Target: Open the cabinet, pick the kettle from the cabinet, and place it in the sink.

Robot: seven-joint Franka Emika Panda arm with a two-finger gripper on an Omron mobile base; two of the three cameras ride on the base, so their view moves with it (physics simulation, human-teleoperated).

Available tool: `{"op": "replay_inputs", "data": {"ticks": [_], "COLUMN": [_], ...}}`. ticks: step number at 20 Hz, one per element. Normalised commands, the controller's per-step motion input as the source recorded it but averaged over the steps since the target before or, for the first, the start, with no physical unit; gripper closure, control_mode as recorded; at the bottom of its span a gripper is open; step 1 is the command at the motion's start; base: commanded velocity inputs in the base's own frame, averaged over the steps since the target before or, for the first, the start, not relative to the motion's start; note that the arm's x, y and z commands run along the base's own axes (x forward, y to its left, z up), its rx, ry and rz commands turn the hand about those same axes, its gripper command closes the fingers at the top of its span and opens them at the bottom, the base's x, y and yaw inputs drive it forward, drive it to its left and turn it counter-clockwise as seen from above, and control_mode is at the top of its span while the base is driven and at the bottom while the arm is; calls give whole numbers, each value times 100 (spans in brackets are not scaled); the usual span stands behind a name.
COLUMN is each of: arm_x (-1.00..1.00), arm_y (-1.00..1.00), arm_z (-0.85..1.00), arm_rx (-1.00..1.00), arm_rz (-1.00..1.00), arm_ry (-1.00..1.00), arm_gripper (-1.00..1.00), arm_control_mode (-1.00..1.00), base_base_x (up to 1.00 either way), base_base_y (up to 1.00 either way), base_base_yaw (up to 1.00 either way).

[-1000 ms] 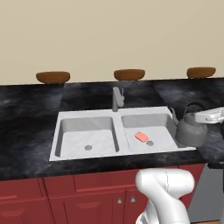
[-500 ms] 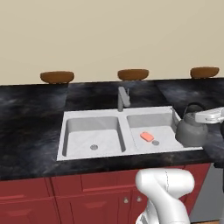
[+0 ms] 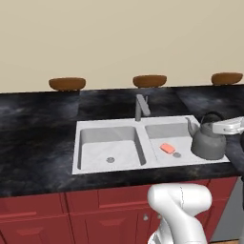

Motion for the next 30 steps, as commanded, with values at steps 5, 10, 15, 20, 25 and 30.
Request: {"op": "replay_inputs", "data": {"ticks": [5,10,15,20,25,30], "arm_x": [0,0,0,0,0,0], "arm_y": [0,0,0,0,0,0], "arm_z": [0,0,0,0,0,0], "arm_rx": [0,0,0,0,0,0], "arm_rz": [0,0,0,0,0,0], "arm_ry": [0,0,0,0,0,0], "arm_gripper": [100,100,100,100,100,100], "arm_control_mode": [100,100,100,100,100,100], "base_base_x": [1,-3,-6,-10,-10,-9], "base_base_y": [36,45,51,51,49,47], "base_base_yaw": [-3,-5,-8,-4,0,0]}}
